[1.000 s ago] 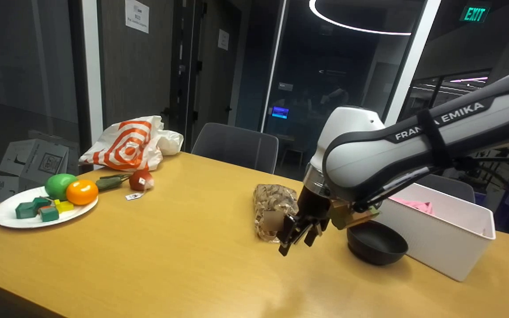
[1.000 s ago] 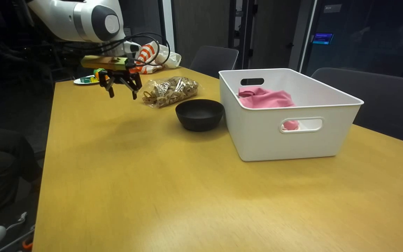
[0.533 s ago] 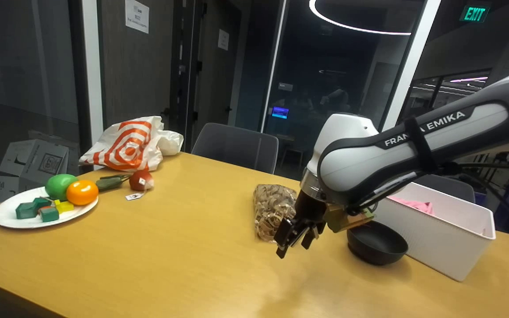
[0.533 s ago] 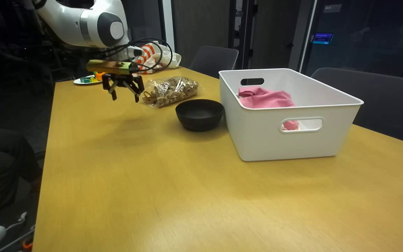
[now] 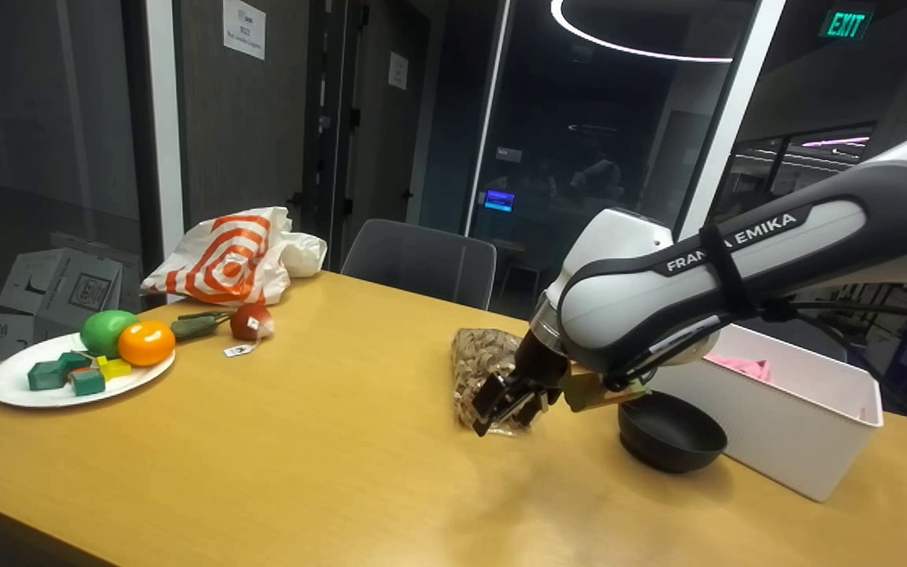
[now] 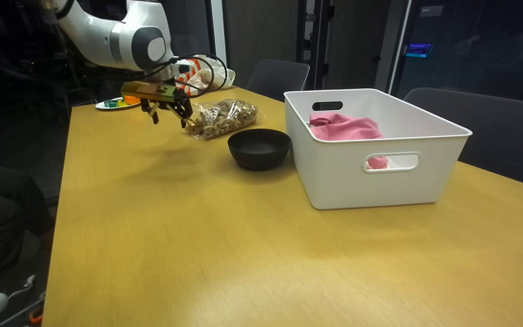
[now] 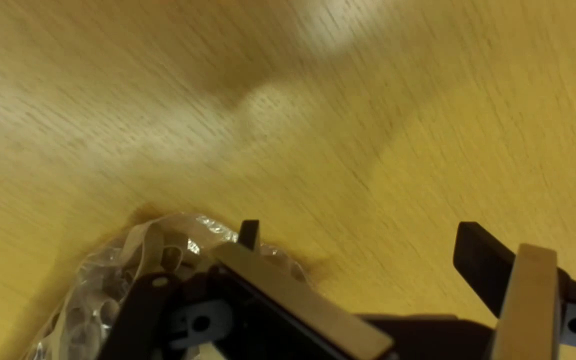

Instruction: Pick up rubber bands from the clear rubber band bag and put them in the black bowl two times

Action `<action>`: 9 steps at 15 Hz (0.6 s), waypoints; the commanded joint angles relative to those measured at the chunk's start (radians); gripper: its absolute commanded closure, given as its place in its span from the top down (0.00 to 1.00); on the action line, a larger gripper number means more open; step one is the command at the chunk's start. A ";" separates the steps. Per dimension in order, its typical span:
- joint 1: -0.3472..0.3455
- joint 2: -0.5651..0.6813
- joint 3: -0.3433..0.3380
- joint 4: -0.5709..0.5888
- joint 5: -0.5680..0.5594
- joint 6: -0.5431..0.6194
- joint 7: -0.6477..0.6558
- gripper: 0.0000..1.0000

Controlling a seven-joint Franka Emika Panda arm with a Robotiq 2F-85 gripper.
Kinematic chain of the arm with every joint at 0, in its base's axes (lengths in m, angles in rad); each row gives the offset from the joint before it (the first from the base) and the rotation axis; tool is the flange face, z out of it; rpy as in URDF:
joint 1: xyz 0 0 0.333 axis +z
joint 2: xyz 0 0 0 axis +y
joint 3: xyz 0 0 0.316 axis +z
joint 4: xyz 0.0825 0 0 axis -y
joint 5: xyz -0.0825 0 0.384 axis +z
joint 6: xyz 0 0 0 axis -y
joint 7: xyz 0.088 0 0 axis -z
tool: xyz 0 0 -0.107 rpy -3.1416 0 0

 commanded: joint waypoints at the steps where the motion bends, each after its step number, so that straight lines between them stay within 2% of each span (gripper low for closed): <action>1: 0.010 0.062 -0.030 0.063 -0.037 0.055 0.001 1.00; 9: 0.070 0.161 -0.133 0.177 -0.154 0.139 0.085 1.00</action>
